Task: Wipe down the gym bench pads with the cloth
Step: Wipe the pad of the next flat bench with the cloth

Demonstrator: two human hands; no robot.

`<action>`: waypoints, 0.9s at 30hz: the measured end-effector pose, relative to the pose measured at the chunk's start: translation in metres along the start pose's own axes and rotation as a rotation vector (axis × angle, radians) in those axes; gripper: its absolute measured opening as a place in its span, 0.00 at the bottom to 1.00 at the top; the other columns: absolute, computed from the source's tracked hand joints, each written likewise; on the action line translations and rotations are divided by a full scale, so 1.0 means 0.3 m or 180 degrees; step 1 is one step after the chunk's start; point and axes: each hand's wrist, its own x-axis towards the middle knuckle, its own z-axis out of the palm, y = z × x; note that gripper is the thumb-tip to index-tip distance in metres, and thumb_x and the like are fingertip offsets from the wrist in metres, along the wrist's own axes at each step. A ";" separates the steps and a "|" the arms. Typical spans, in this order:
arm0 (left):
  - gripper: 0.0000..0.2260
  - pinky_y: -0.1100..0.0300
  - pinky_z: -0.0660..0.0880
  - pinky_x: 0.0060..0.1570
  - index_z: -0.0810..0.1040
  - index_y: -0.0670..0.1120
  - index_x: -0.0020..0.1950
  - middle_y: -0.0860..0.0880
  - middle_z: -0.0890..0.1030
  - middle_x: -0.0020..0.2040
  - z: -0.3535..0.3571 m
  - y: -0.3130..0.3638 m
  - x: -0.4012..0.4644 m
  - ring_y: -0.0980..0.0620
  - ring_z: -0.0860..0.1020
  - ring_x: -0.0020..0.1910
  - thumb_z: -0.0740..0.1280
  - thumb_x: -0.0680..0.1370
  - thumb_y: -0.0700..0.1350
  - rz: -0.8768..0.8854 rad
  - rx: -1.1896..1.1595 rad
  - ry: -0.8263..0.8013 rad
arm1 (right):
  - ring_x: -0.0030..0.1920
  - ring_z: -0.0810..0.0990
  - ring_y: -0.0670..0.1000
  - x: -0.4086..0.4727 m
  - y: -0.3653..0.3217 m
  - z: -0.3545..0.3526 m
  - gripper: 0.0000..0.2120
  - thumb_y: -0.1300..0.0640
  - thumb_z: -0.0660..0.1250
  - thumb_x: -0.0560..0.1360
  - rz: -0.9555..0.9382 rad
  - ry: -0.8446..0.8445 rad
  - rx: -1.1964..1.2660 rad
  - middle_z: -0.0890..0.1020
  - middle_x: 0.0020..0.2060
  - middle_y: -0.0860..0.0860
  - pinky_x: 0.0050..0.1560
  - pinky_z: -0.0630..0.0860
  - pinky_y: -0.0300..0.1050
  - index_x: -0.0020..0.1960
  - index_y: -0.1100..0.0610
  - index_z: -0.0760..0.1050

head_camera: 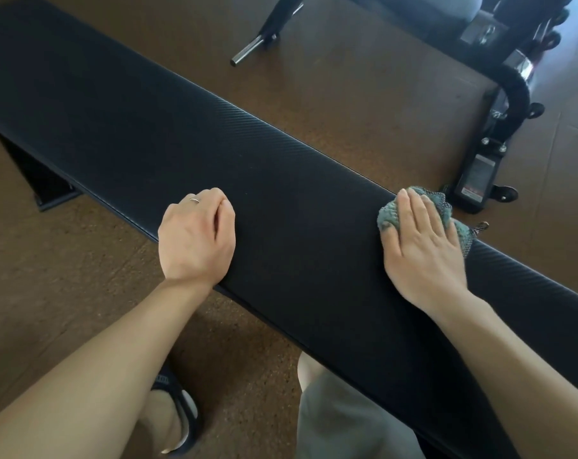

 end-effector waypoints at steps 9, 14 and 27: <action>0.12 0.48 0.70 0.45 0.69 0.45 0.38 0.49 0.74 0.34 -0.006 -0.002 -0.006 0.46 0.71 0.36 0.54 0.80 0.43 -0.0062 0.0011 -0.0008 | 0.83 0.36 0.53 0.181 -0.380 0.060 0.32 0.46 0.43 0.86 -0.1002 -0.0079 -0.0066 0.40 0.84 0.54 0.82 0.38 0.57 0.84 0.58 0.38; 0.12 0.48 0.71 0.43 0.71 0.46 0.39 0.51 0.75 0.36 -0.008 -0.001 -0.006 0.47 0.73 0.37 0.54 0.81 0.43 -0.0096 0.0030 -0.0014 | 0.83 0.41 0.53 -0.123 -0.319 0.106 0.32 0.46 0.43 0.85 -0.1803 -0.0070 -0.0055 0.46 0.84 0.54 0.82 0.44 0.58 0.84 0.59 0.45; 0.12 0.45 0.73 0.41 0.70 0.47 0.40 0.52 0.74 0.36 -0.027 -0.018 0.006 0.47 0.73 0.37 0.54 0.82 0.45 0.0051 -0.0112 -0.0110 | 0.83 0.38 0.48 0.093 -0.509 0.102 0.31 0.45 0.45 0.86 -0.1497 -0.0102 -0.0029 0.43 0.84 0.48 0.81 0.36 0.53 0.85 0.53 0.42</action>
